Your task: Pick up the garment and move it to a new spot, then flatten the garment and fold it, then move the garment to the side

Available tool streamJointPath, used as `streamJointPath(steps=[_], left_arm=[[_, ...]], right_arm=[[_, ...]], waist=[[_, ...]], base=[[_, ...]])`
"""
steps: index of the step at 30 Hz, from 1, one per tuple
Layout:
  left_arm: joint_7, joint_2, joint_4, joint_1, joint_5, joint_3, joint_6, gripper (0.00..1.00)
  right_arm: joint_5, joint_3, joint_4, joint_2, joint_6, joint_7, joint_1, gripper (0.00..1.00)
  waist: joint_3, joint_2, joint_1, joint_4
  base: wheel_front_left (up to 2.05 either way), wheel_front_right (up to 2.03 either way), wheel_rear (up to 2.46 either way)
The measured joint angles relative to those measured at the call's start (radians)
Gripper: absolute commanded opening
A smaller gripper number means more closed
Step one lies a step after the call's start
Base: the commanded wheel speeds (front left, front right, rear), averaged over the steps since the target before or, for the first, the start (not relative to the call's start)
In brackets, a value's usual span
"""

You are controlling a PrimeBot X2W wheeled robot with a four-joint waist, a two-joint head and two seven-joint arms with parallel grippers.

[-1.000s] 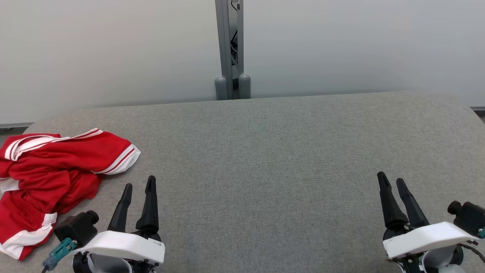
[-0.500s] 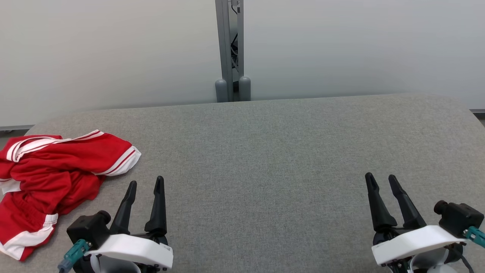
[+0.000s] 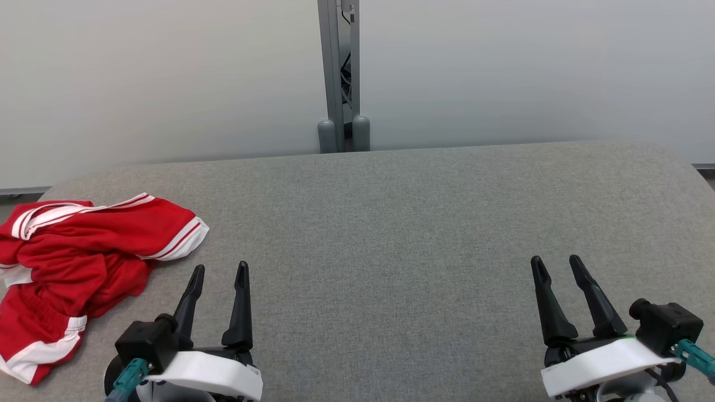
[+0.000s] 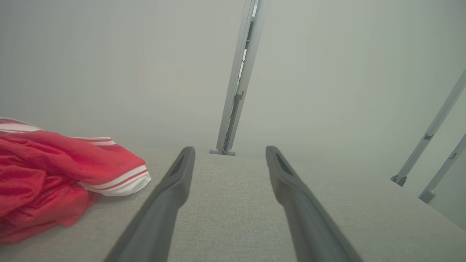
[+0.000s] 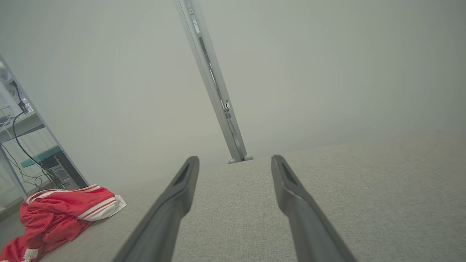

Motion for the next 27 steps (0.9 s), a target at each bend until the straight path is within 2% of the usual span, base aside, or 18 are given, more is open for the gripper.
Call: streamJointPath(steps=[27], left_arm=[[-0.051,-0.007,-0.016,0.011,0.225,-0.014,0.013,1.00]], right_arm=[[-0.205,0.005,-0.017,0.002,0.000,-0.062,0.009,1.00]], waist=[[-0.003,0.0000,0.0000,0.003]], base=[[0.00,0.00,0.00]])
